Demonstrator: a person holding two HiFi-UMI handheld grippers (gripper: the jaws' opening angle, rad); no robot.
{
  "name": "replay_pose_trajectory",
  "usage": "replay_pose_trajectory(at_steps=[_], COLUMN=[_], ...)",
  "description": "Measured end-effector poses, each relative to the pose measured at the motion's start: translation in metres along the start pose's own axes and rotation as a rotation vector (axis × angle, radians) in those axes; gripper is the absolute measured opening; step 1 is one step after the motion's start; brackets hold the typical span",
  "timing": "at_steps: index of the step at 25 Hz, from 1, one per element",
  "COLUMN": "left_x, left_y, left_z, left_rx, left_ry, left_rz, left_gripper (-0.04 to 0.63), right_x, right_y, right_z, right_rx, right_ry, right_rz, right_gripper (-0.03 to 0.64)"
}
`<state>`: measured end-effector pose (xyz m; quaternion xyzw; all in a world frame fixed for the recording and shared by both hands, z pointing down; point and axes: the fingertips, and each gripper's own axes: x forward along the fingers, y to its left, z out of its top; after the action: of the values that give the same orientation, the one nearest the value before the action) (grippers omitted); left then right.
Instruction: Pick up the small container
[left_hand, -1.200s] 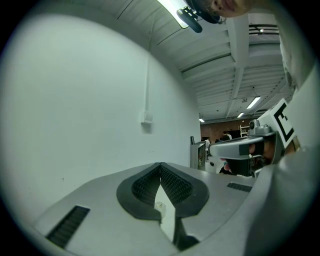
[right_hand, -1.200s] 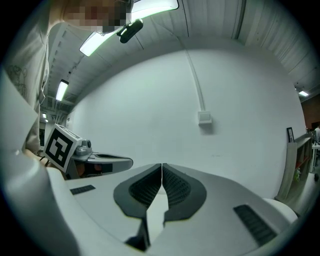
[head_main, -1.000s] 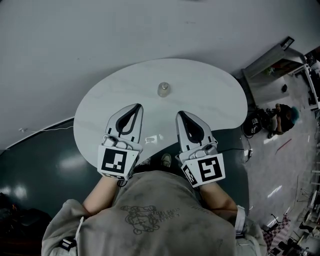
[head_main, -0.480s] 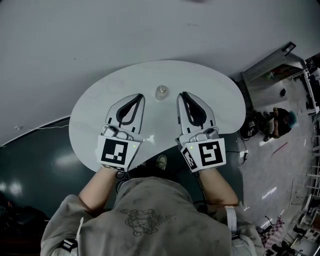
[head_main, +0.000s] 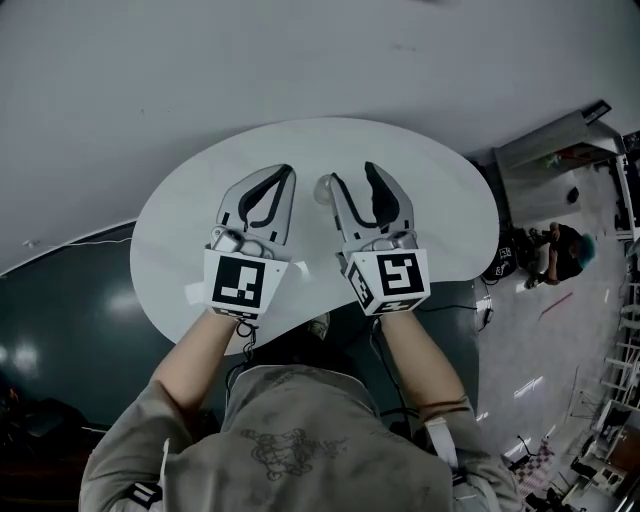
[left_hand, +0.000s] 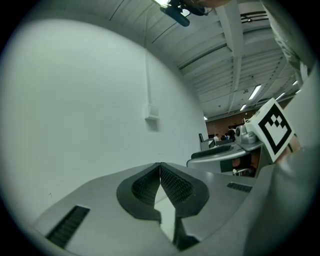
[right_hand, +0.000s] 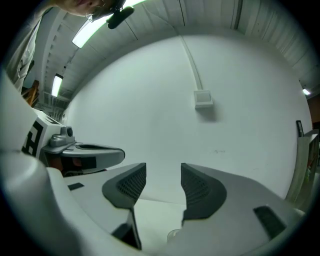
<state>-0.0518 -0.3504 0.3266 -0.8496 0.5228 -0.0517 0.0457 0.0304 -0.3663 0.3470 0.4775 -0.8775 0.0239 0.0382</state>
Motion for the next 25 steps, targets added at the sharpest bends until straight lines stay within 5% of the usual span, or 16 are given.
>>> replay_pose_trajectory(at_steps=[25], left_x=[0.067], left_y=[0.003], left_z=[-0.154], left_rx=[-0.131], left_ry=[0.149], left_rz=[-0.018], left_gripper=[0.017], right_x=[0.081], right_y=[-0.045], right_z=[-0.208], right_rx=[0.057], right_ry=[0.287], right_rz=[-0.012], right_gripper=[0.298])
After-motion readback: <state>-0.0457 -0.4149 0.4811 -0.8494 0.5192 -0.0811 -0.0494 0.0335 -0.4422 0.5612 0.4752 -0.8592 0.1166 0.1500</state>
